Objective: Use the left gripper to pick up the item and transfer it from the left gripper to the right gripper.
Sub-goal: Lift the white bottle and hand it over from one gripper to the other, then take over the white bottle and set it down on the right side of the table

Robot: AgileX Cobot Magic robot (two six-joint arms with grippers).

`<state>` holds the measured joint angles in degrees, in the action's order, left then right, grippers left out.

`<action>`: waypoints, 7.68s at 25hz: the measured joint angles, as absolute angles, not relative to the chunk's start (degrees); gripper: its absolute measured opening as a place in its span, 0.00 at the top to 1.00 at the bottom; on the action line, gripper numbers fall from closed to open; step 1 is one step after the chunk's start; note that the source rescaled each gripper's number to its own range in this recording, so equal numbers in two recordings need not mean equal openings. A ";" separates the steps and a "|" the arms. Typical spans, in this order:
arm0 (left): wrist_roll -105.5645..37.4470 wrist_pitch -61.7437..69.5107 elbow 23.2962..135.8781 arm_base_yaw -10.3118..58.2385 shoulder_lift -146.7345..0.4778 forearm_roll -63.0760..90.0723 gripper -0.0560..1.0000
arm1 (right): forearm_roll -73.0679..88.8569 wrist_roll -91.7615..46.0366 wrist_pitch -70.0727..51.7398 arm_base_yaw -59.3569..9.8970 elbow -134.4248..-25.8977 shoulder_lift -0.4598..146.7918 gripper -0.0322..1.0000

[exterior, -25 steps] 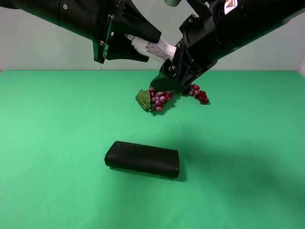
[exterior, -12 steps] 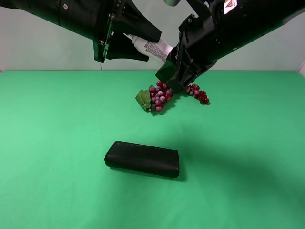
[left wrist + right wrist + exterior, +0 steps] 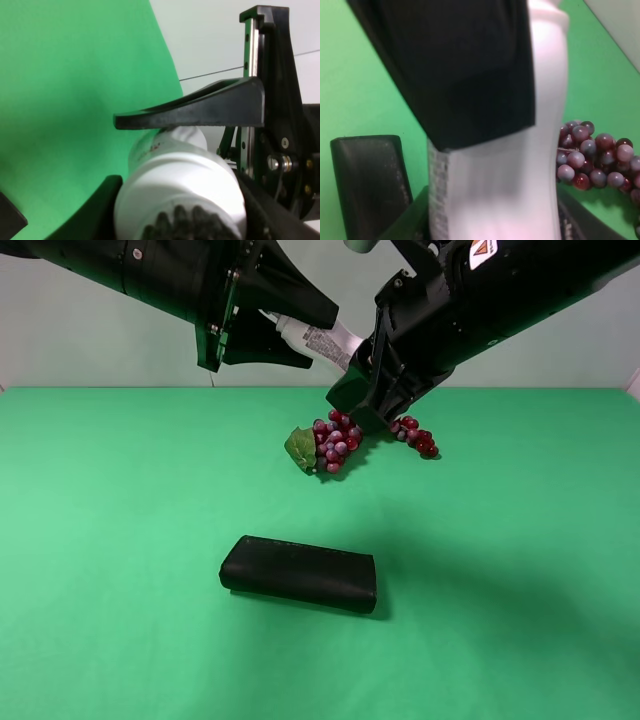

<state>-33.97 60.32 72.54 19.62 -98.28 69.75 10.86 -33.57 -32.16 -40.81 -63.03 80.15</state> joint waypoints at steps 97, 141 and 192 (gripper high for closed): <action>-1.86 65.34 34.37 5.55 -6.81 2.75 0.01 | 11.32 -29.86 -32.32 -40.81 -63.03 80.19 0.97; -1.43 60.69 27.93 5.55 -4.48 -1.77 0.01 | 4.76 -15.85 -44.24 -40.81 -61.96 80.19 0.97; -1.55 60.58 27.93 -2.00 -4.48 -1.63 0.01 | 2.61 -8.87 -28.87 -13.52 -43.67 98.06 0.97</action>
<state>-1.55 60.58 27.93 -2.00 -4.48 -1.63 2.61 -8.87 -28.87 -13.52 -43.67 98.06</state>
